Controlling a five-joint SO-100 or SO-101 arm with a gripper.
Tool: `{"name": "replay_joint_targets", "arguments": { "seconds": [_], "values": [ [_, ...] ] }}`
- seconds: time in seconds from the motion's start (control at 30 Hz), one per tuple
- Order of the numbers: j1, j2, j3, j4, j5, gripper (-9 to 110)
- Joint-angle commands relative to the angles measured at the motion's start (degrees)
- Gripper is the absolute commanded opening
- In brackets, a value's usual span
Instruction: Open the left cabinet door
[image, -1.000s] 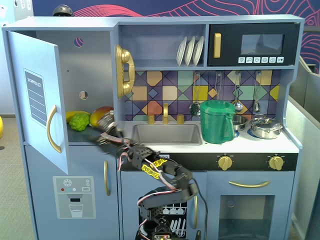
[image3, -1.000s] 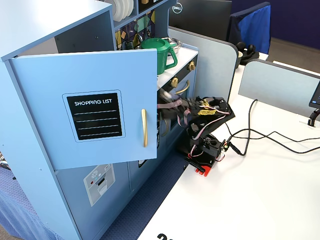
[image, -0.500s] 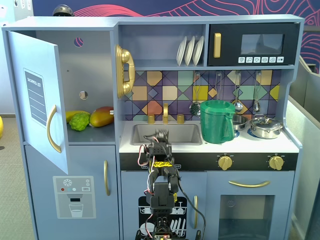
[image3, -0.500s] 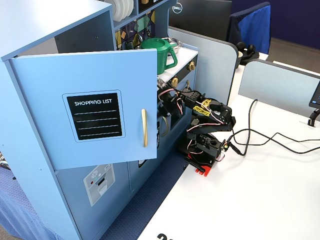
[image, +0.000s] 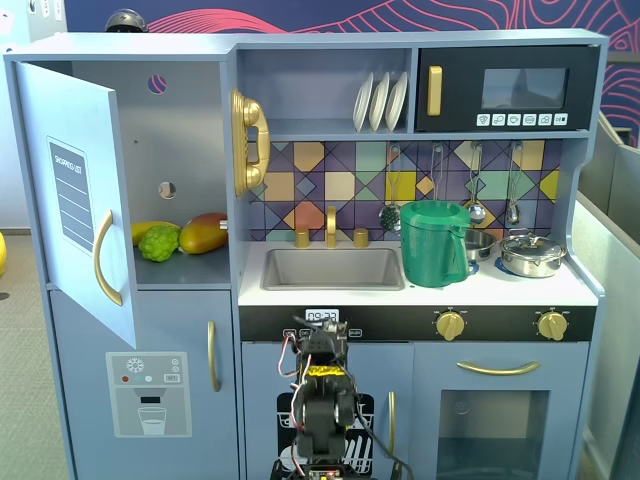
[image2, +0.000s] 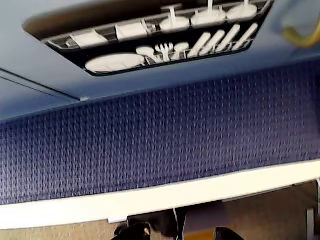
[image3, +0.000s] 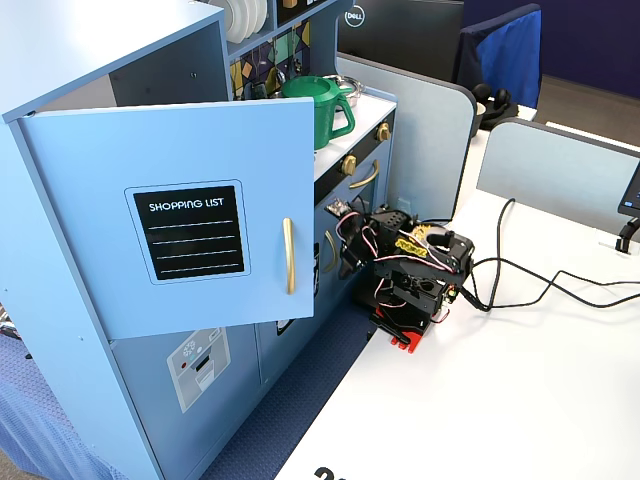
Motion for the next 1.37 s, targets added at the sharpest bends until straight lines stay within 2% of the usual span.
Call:
{"name": "replay_joint_targets", "arguments": {
  "seconds": [0.0, 0.2, 0.27, 0.4, 0.47, 0.93, 1.33],
  "values": [
    [-3.7, 1.8, 0.7, 2.1, 2.5, 9],
    [-3.6, 10.7, 0.8, 14.1, 0.4, 9],
    [-3.3, 10.8, 0.8, 16.6, 2.5, 8],
    [-3.3, 10.8, 0.8, 16.4, 4.2, 6],
    [-3.7, 10.8, 0.8, 16.3, 4.8, 0],
    [1.1, 10.8, 0.8, 16.2, 7.3, 0],
    [1.2, 10.8, 0.8, 16.0, 8.6, 0]
  ]
}}
